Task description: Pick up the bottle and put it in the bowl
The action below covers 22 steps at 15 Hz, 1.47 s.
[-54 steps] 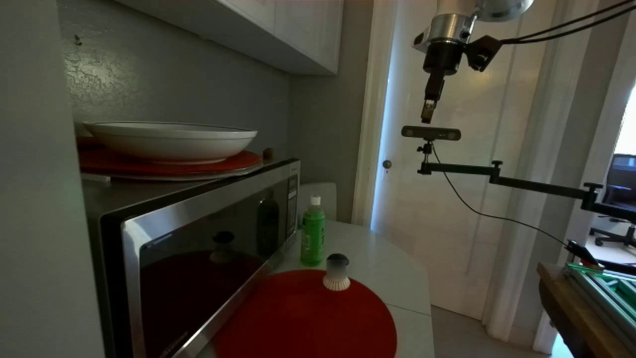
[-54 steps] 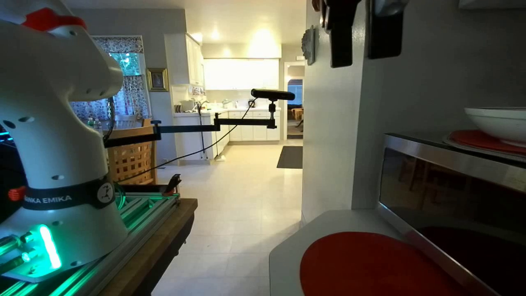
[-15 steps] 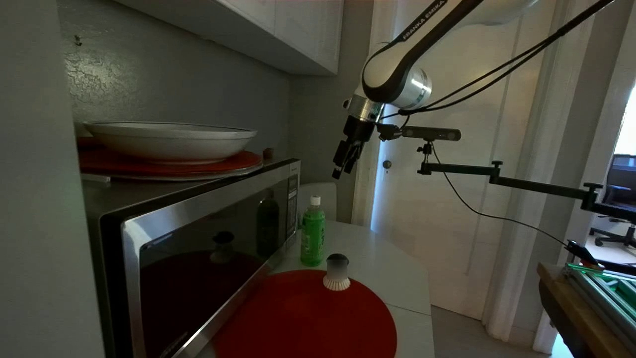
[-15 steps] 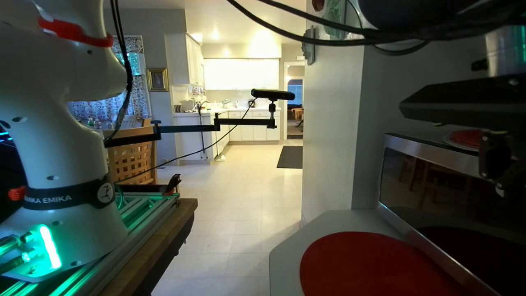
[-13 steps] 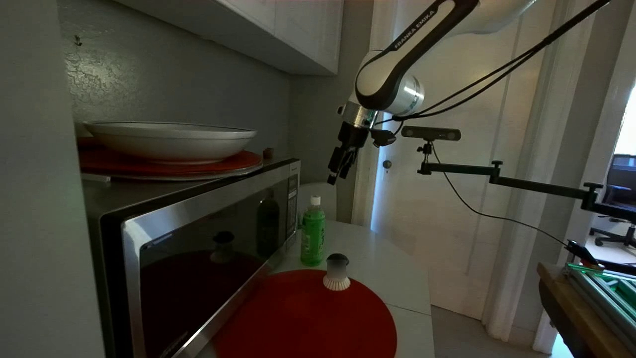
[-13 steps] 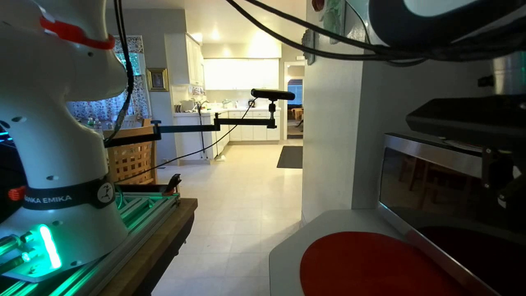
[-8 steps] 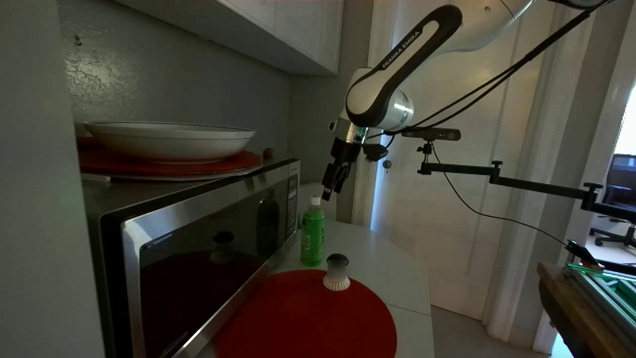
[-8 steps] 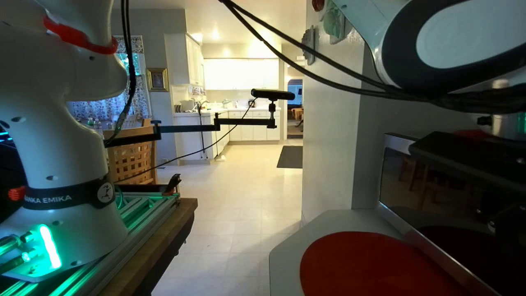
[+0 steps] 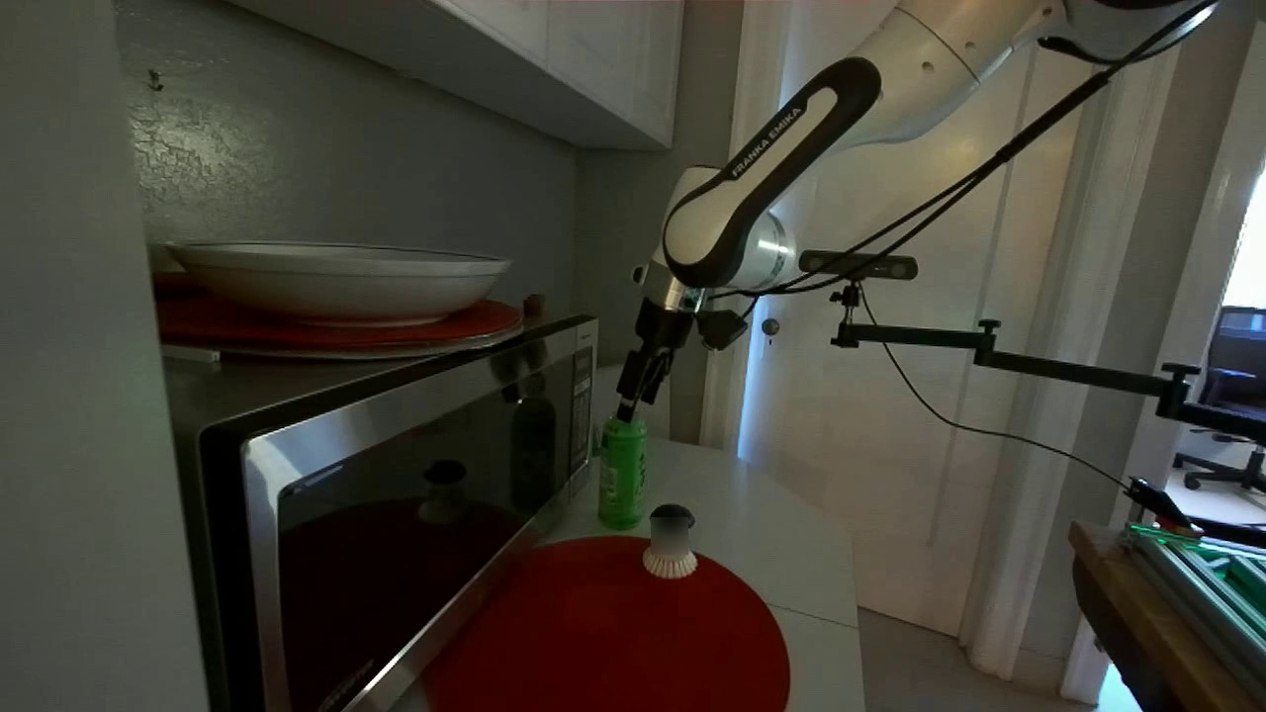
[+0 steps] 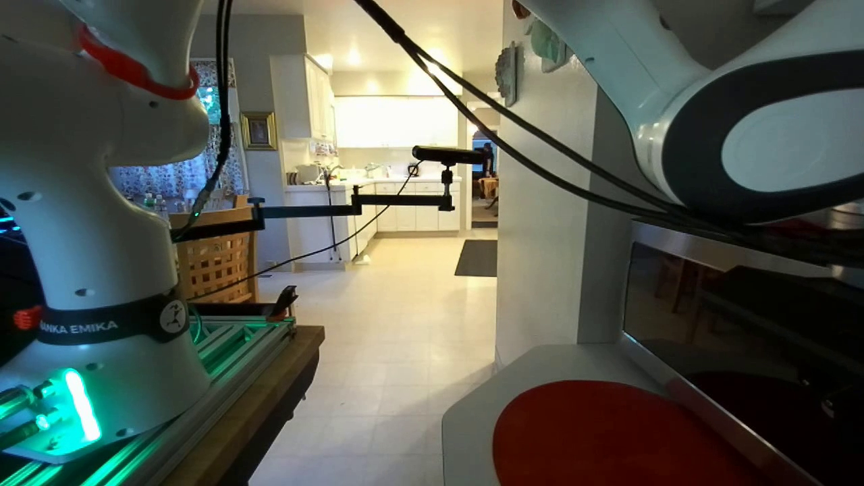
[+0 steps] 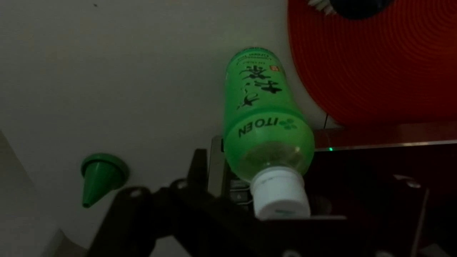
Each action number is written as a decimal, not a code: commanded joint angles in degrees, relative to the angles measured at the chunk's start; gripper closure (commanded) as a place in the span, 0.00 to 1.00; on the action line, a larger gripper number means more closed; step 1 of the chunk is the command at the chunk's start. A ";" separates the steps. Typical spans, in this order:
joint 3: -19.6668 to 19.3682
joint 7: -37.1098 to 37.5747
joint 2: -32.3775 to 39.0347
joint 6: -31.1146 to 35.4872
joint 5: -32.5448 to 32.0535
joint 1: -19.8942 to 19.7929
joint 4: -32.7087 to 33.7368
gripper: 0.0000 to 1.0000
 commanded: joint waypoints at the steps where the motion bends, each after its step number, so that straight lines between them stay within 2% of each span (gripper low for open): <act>1: 2.22 -0.14 4.00 1.55 -2.00 -1.90 4.80 0.00; 9: 3.61 0.21 6.60 1.90 -2.97 -2.32 6.18 0.00; 11: 3.64 0.24 6.61 1.88 -3.02 -2.47 6.18 0.28; 14: 3.66 0.20 6.55 1.71 -3.14 -2.61 6.24 0.51; 15: 3.65 0.20 6.49 1.69 -3.17 -2.61 6.22 0.55; 18: 2.24 1.65 4.82 1.69 -4.10 -1.48 5.04 0.55; 22: 0.56 4.03 -4.72 0.01 -4.77 -0.99 -2.38 0.55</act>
